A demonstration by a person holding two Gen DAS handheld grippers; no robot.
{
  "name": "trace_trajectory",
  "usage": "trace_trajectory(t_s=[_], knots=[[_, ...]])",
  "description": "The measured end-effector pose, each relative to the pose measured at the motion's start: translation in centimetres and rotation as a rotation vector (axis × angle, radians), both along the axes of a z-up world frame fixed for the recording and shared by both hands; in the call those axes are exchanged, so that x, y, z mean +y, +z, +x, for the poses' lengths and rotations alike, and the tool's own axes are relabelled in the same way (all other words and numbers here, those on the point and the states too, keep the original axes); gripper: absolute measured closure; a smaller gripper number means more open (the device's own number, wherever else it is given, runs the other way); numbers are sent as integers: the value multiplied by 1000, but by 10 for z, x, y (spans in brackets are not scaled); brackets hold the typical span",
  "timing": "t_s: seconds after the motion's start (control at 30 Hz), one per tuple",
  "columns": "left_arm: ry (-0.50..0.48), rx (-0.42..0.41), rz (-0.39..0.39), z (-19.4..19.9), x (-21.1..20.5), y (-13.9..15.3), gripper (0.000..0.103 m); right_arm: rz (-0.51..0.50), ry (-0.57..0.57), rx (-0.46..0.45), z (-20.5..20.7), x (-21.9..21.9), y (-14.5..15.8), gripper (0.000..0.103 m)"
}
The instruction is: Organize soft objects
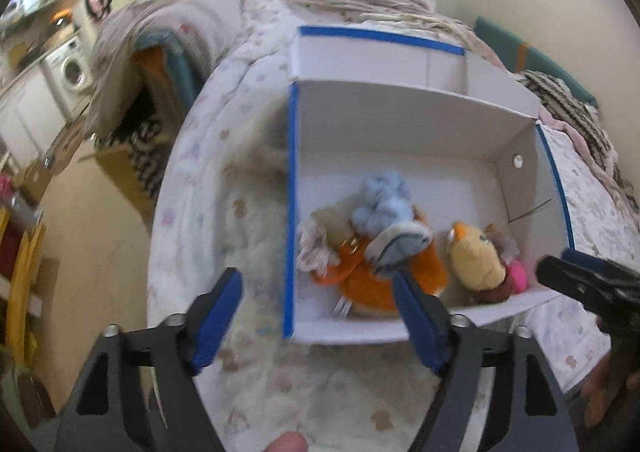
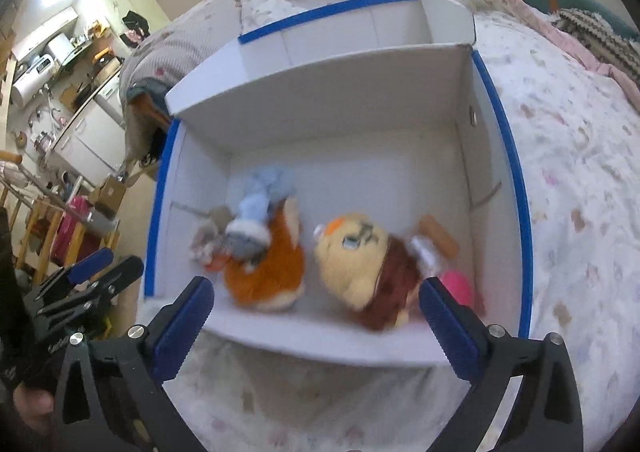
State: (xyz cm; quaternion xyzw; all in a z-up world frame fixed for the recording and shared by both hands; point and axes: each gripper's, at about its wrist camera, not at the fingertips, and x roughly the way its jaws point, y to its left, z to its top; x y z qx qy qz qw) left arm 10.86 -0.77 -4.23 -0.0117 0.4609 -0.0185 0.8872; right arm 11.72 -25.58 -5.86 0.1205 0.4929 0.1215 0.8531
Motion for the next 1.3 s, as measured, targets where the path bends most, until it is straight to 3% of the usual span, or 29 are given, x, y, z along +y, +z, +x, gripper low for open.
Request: trace_trajectory(t_s=[0.17,0.47,0.67,1.3], knots=[[38,-36,-38,-27,13,6,13,-34,6,-60,-39,7,11,0],[37,-360,47,-82,8,45,7,-161,15,-318,-89,17,39,0],[62,-450,36,-98,12,58,7,-197,-26,-494,-111,19,63,0],[95,-398,27,-79,11,41,7,-193,-97,-473,-104,16,51,0]])
